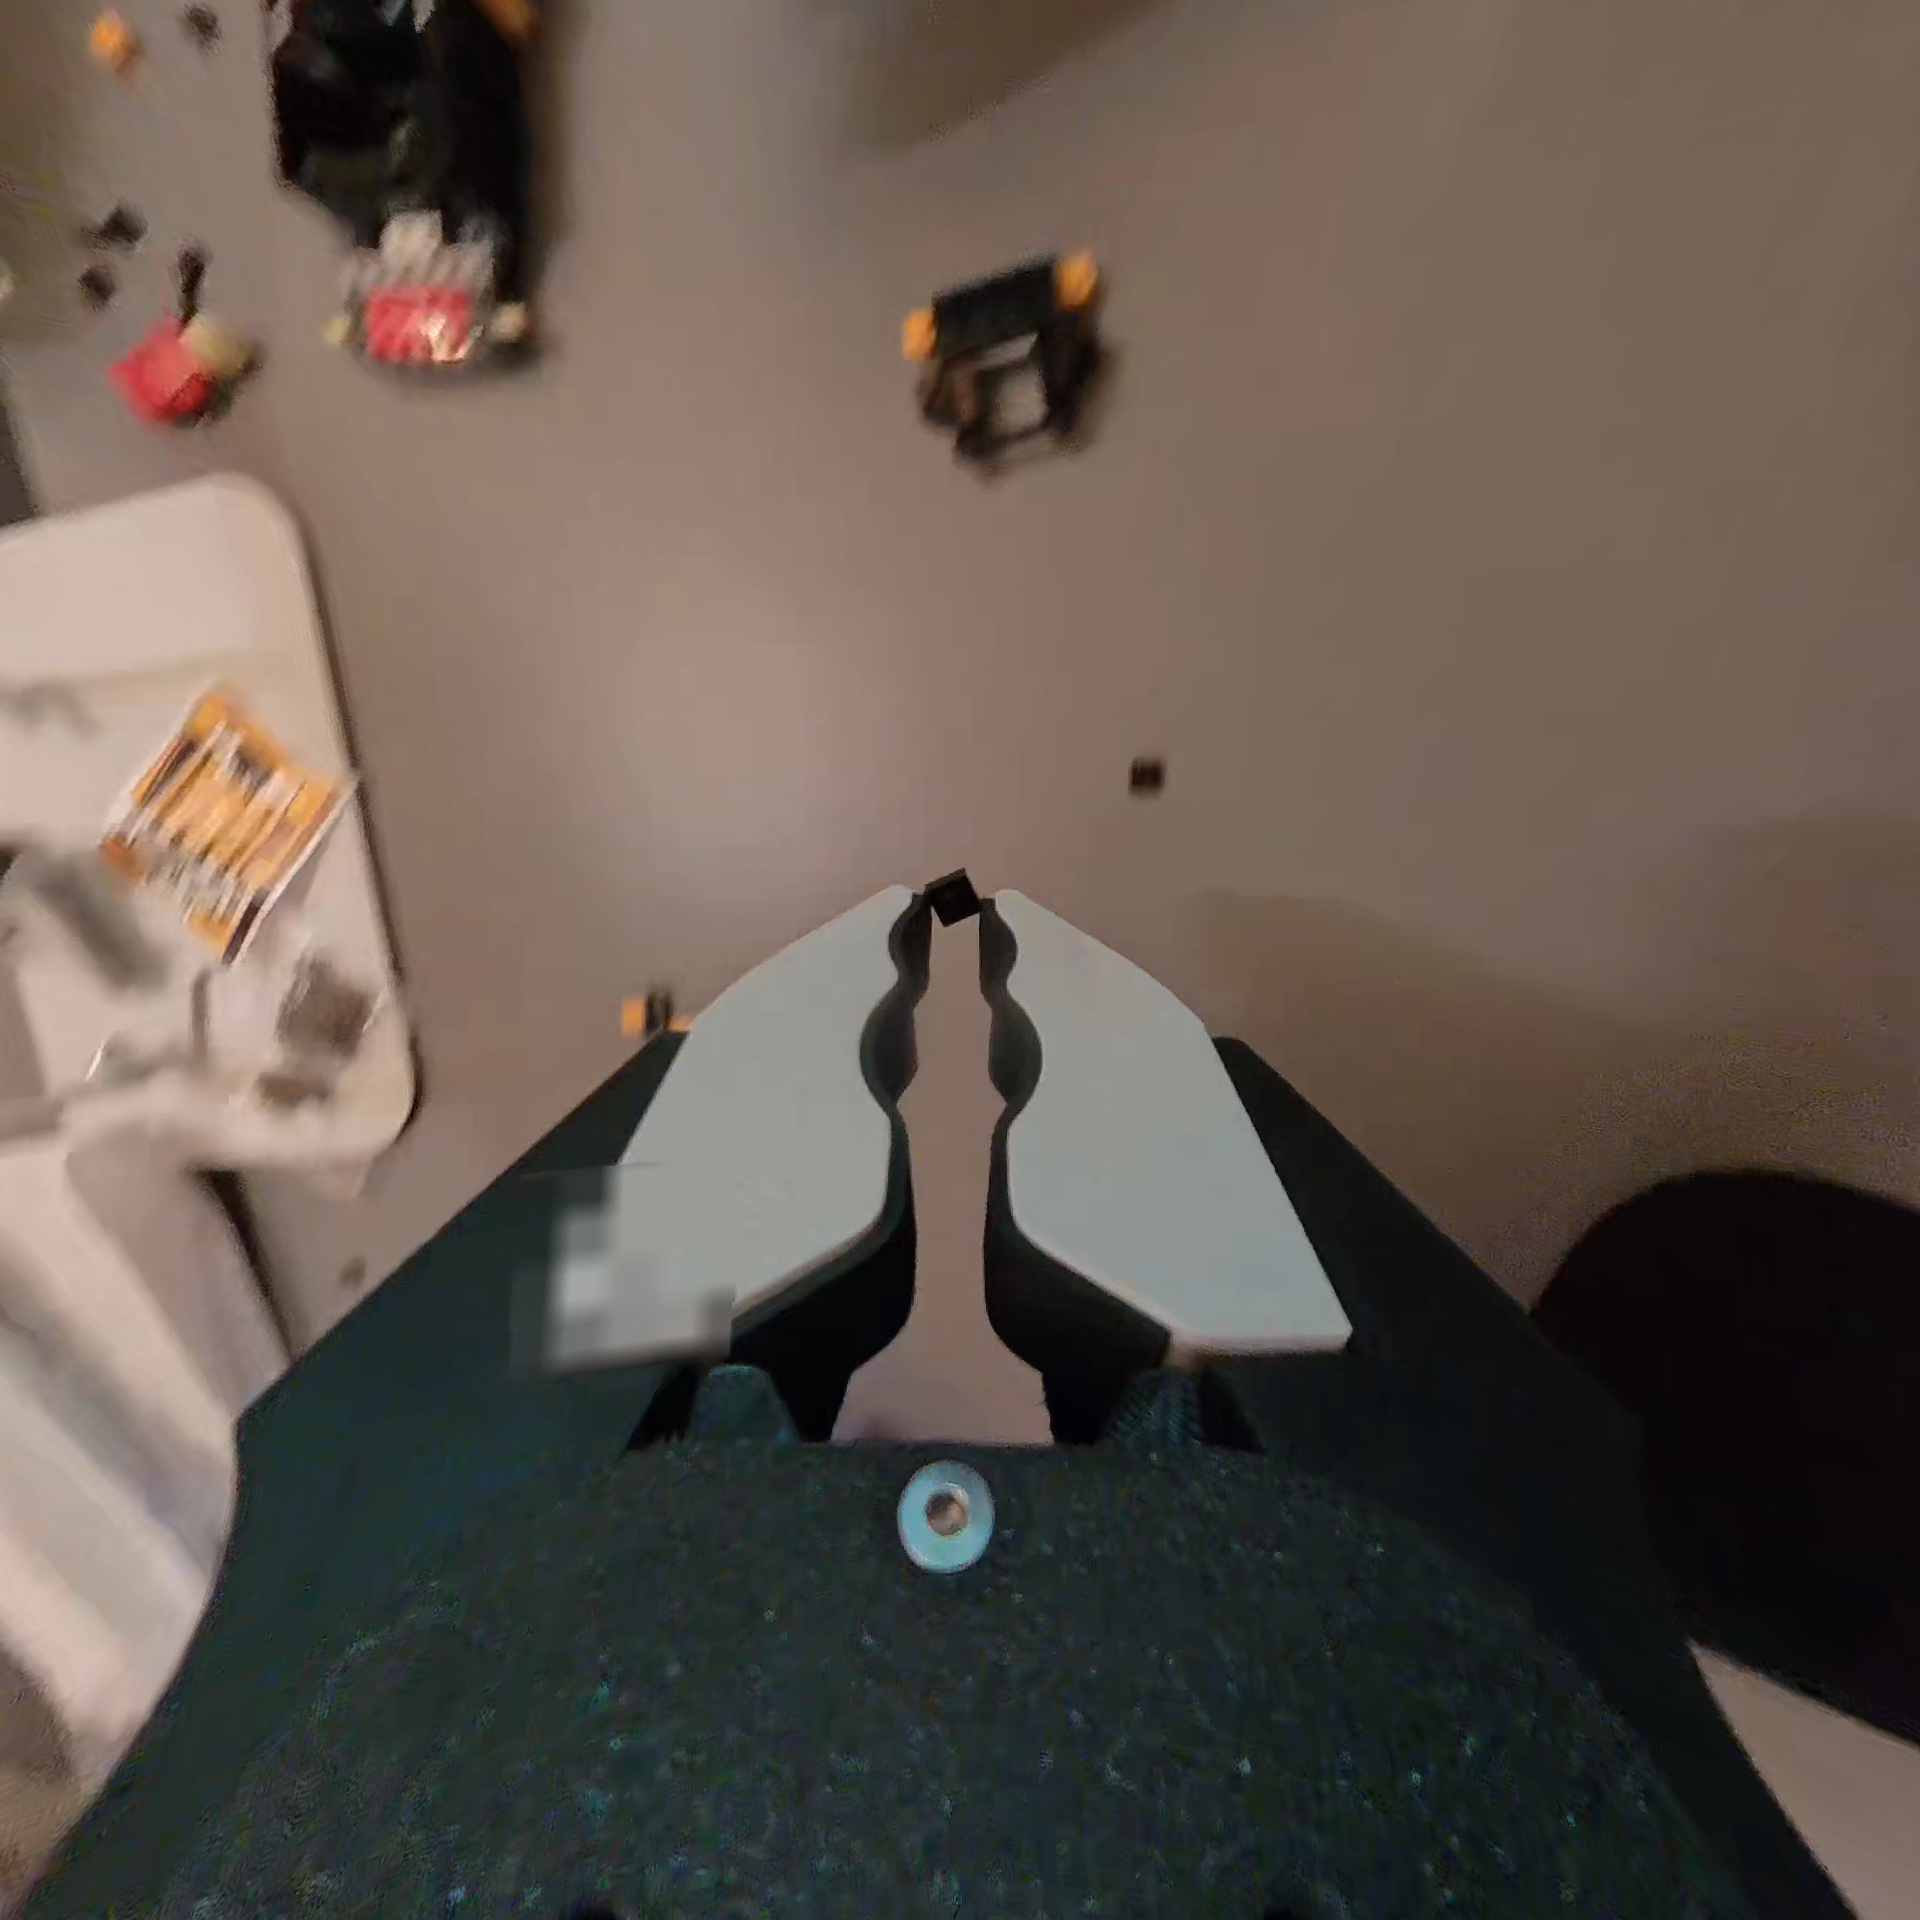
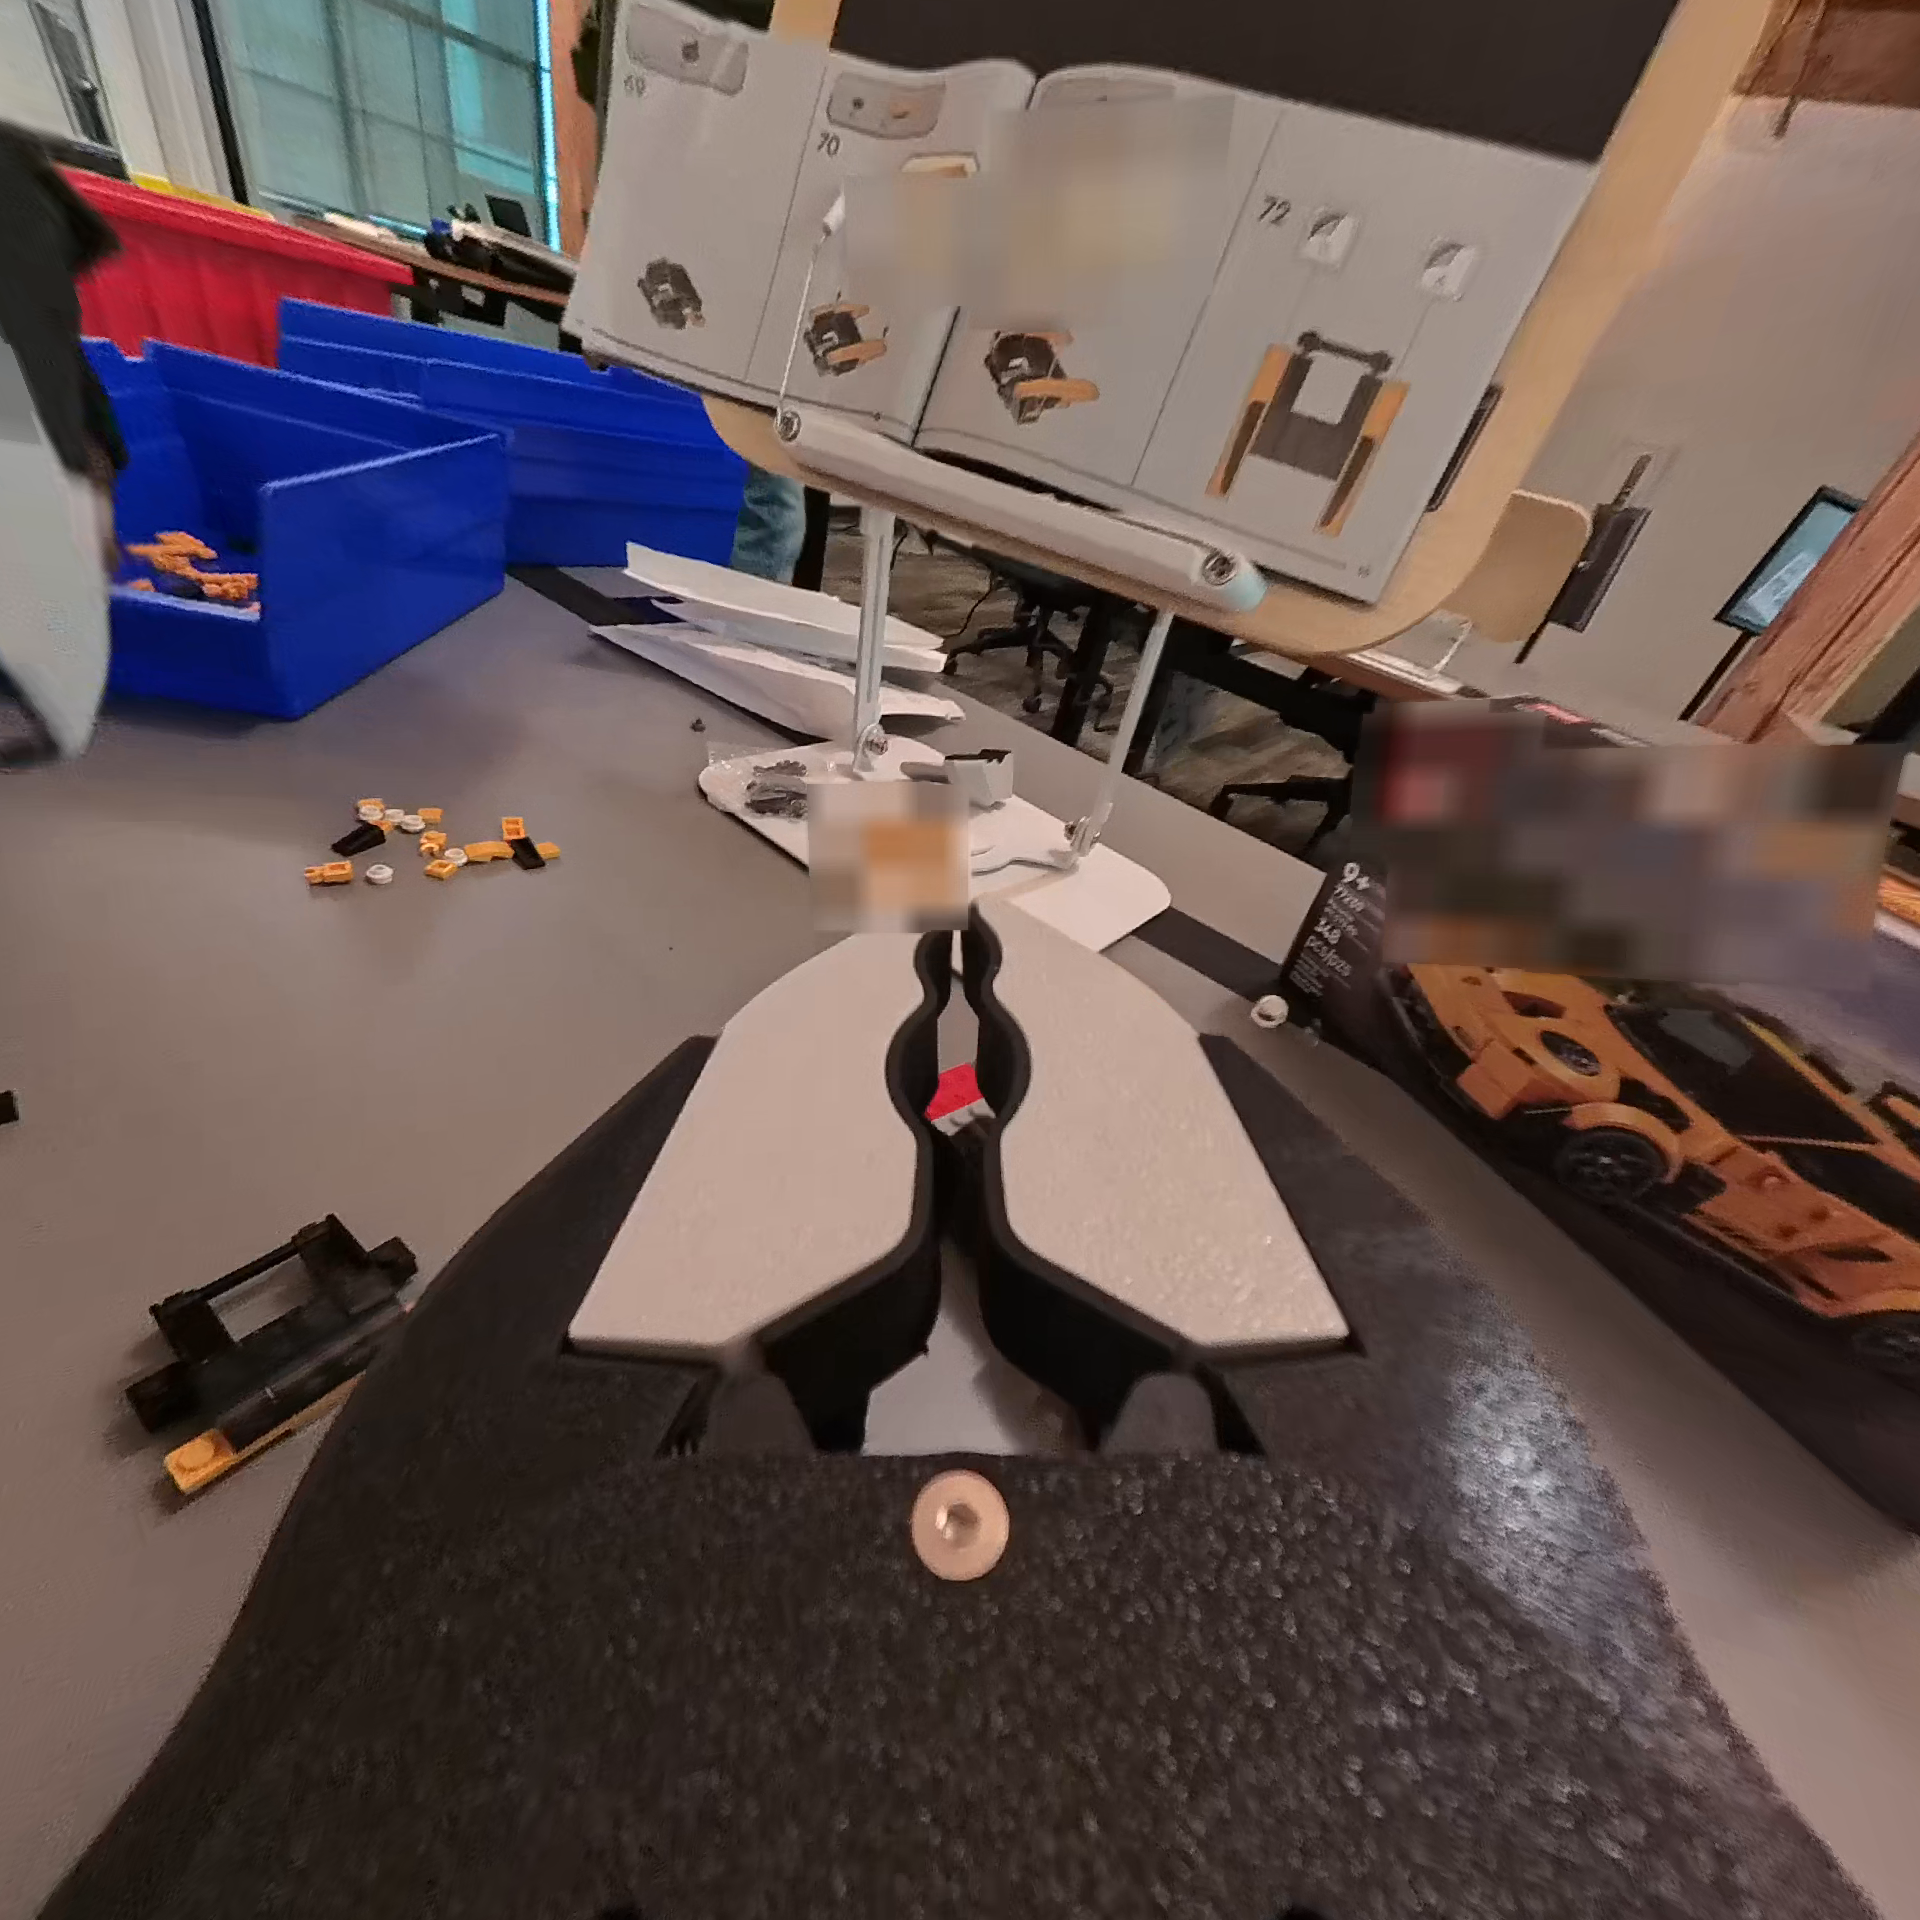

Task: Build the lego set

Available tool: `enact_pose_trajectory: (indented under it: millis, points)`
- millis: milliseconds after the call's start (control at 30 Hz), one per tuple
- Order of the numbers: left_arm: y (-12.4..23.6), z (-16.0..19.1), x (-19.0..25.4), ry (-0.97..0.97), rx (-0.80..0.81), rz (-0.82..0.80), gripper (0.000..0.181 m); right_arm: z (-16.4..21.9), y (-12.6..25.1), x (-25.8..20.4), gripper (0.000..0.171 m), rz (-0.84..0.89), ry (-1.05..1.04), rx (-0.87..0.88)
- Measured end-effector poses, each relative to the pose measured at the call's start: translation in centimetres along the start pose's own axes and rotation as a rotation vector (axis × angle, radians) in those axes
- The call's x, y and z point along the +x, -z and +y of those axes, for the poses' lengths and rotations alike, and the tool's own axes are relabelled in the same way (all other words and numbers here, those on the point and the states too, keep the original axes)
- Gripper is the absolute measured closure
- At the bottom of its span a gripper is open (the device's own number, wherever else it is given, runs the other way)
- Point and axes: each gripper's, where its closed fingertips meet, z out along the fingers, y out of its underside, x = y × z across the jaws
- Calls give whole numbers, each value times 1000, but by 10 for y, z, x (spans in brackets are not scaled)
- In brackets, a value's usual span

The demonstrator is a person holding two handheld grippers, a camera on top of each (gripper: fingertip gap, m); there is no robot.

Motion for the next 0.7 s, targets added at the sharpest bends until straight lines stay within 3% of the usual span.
enact_pose_trajectory:
  millis: [267,600,700]
  points:
    - [-84,-37,18,-81,-64,184,173,-13,14,24,170,58,-11,39]
    - [-103,-30,27,-75,-89,222,173,-7,11,19,170,32,-3,23]
    - [-102,-31,28,-69,-73,206,165,-5,10,17,170,29,2,13]
